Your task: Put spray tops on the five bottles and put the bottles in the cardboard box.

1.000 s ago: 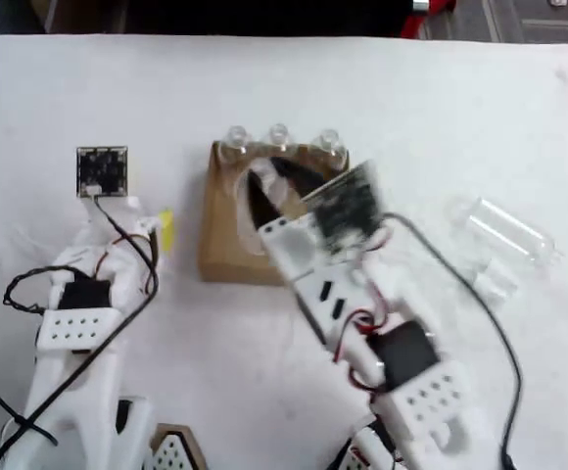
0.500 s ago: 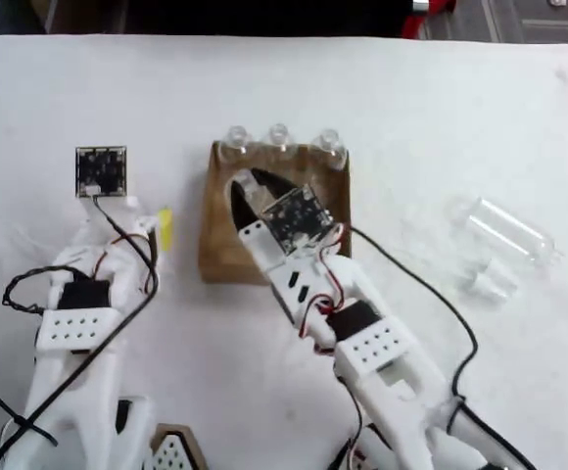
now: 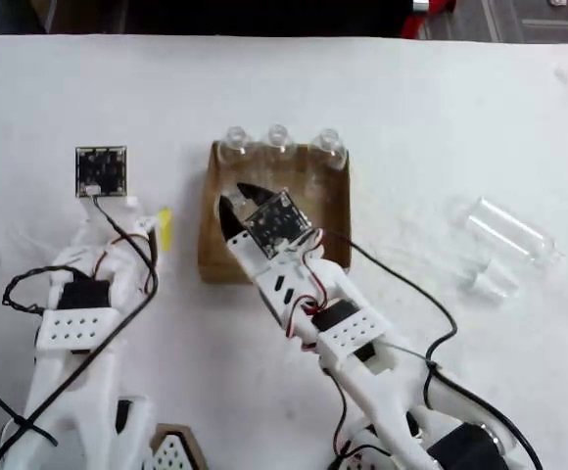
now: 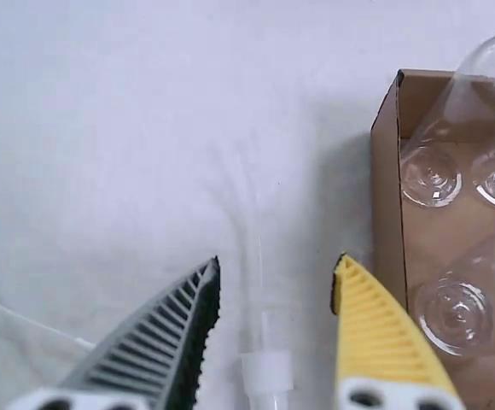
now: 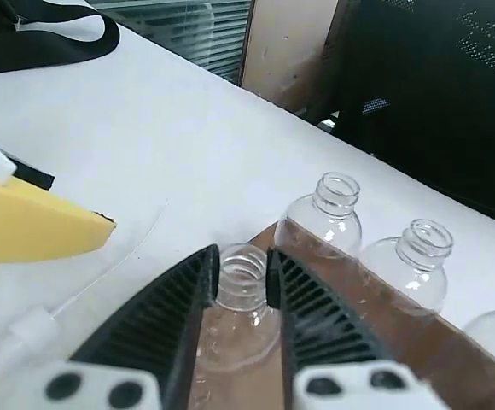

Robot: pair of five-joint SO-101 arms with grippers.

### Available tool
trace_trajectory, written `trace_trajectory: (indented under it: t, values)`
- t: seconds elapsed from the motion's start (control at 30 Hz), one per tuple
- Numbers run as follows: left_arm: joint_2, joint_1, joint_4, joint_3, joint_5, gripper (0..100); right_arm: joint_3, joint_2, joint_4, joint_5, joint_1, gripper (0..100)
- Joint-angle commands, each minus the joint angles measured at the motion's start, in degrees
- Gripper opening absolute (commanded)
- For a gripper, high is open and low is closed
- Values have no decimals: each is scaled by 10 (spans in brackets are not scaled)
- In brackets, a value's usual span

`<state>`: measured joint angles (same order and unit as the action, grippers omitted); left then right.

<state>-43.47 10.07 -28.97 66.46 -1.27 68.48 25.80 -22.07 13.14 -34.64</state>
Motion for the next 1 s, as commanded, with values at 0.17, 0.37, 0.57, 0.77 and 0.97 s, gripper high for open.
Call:
trace_trajectory:
  t: [0.17,0.37,0.57,0.77,0.97]
  values:
    - [-3,5,16,-5,6,203,-4,1,-9,6,0,22]
    - [-3,5,16,-5,6,203,5,1,-7,7,-2,110]
    - [-3,5,16,-5,6,203,8,1,-7,7,-4,152]
    - [-2,5,16,-5,6,203,5,3,-8,7,-4,154]
    - [0,5,26,-4,6,203,16,124,35,6,0,155]
